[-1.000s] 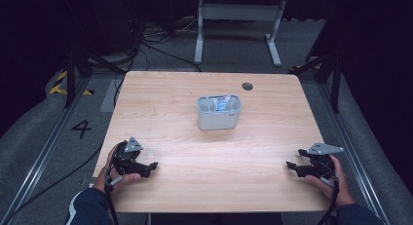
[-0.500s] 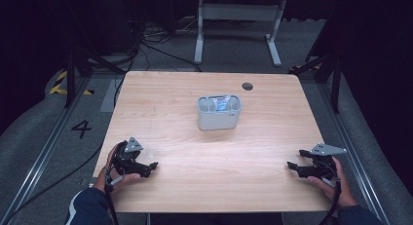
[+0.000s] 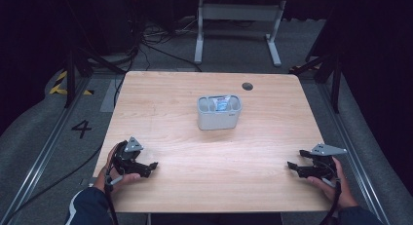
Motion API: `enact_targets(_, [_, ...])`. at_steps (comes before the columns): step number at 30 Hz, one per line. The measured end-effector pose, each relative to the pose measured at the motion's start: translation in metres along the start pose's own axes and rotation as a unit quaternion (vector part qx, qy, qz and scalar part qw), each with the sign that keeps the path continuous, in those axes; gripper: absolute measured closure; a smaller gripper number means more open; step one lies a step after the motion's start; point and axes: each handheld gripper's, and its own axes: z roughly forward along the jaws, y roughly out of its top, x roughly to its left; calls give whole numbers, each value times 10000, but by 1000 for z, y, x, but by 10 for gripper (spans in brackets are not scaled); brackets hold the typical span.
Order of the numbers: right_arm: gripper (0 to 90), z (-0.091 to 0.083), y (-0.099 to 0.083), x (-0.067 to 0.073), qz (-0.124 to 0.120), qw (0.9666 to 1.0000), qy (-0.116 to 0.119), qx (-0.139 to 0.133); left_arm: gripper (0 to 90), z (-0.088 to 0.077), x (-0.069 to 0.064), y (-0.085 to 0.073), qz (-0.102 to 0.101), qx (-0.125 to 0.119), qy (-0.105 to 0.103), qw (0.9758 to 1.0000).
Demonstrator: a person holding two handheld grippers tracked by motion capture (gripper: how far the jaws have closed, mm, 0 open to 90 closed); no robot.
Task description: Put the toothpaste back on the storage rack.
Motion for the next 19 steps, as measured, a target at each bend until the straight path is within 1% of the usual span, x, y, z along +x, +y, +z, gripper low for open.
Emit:
enact_targets(6, [251,0,0,0,-1,10000,2,-1,2,0,0,0,5,14,-8,10000])
enact_targets(7, [251,0,0,0,1,10000,1,1,2,0,1,0,42,-5,-3,10000])
enact_targets(8, [251,0,0,0,-1,10000,1,-1,2,0,0,0,11,13,-29,10000])
enact_targets(10, [251,0,0,0,2,10000,2,1,2,0,1,0,44,0,-5,10000])
enact_targets(11, [251,0,0,0,1,10000,2,0,2,0,1,0,21,11,-24,10000])
enact_targets(18, [251,0,0,0,-1,10000,2,1,2,0,2,1,99,2,-3,10000])
enact_targets(19, [251,0,0,0,0,10000,2,0,2,0,1,1,74,0,-12,10000])
